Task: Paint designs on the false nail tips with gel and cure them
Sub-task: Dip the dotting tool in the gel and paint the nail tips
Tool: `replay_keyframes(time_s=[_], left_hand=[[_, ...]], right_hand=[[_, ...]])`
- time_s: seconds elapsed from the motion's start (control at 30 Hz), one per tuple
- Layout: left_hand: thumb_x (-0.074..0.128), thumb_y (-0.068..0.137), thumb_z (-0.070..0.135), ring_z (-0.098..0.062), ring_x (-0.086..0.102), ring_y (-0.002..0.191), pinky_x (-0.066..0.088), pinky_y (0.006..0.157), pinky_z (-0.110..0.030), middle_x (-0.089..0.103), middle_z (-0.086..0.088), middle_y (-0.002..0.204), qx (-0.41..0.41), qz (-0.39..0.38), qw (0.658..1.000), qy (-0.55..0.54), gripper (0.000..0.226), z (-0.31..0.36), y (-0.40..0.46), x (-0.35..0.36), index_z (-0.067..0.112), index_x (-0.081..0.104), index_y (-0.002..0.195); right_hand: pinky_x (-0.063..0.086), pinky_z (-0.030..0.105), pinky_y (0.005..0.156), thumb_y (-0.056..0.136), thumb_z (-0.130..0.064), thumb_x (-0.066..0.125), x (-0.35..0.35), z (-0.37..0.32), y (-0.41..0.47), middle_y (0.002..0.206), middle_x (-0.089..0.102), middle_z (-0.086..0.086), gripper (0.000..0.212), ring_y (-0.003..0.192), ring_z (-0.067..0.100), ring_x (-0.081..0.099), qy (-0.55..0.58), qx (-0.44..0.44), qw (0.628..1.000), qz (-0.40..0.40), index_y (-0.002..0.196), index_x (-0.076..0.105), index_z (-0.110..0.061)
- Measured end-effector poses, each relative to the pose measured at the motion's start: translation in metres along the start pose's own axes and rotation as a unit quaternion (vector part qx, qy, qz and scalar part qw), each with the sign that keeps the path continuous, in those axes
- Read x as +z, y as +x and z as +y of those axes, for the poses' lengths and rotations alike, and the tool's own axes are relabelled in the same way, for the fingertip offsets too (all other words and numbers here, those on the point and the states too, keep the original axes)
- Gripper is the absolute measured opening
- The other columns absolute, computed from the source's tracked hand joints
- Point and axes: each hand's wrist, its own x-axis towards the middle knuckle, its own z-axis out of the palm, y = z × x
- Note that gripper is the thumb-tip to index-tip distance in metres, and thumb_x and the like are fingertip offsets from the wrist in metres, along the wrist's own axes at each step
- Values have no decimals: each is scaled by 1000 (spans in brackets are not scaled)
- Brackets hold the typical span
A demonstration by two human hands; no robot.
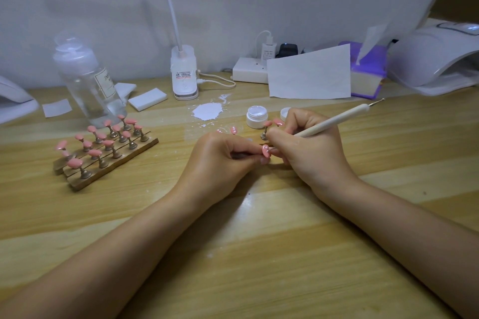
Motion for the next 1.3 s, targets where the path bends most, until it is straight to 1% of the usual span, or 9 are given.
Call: replay_keyframes(time_s=[0.2,0.4,0.5,0.63,0.7,0.87,0.97,1.2,1.3], left_hand=[[73,72,1,15,56,67,38,72,0,71,4,82,-1,1,1000,-2,16,0,0,0,8,74,87],[73,72,1,14,56,68,35,73,3,70,9,85,3,0,1000,4,15,-1,0,0,7,74,86],[73,72,2,17,55,66,38,72,1,69,13,86,5,-1,1000,4,16,-1,0,0,8,74,86],[73,72,2,19,54,66,35,73,3,70,9,84,10,1,1000,6,16,-2,0,0,9,74,86],[73,72,2,18,55,66,36,72,1,71,8,83,8,1,1000,3,16,-2,0,0,9,74,86],[73,72,1,18,55,67,36,74,2,65,22,90,8,0,1000,2,16,0,0,0,8,74,87],[73,72,1,18,55,67,41,72,-2,65,22,90,10,0,1000,3,18,0,0,0,11,73,87],[73,72,2,17,56,67,43,70,-5,66,20,89,8,-3,1000,-5,18,-1,1,0,9,73,88],[73,72,2,18,55,67,40,71,-2,69,14,85,11,-4,1000,-7,17,-2,1,0,9,74,88]], right_hand=[[42,10,46,75,13,56,1,0,1,32,42,-9,44,54,-1,57,18,5,1000,4,46,33,-11],[46,12,52,74,10,56,0,1,0,32,42,-9,43,55,-2,56,8,4,1000,7,46,33,-13],[41,8,52,74,11,55,0,0,0,31,43,-9,43,49,-4,53,4,1,1000,-1,47,33,-13],[46,16,53,74,9,59,0,1,1,34,40,-11,44,52,-3,53,0,3,1000,13,46,33,-13],[44,13,49,74,10,58,0,2,1,33,39,-11,43,47,-5,52,0,2,1000,12,46,34,-13],[46,14,49,75,10,58,0,1,1,33,42,-10,44,57,0,58,14,5,1000,5,46,34,-12],[41,10,48,75,11,56,0,1,0,32,43,-9,43,47,-3,53,12,2,1000,-3,47,34,-12],[41,10,44,76,12,57,1,-2,0,33,43,-10,43,46,-1,55,21,9,1000,-2,47,34,-10],[48,17,43,77,11,57,1,-2,1,35,37,-12,45,54,5,57,47,22,999,13,47,32,-11]])
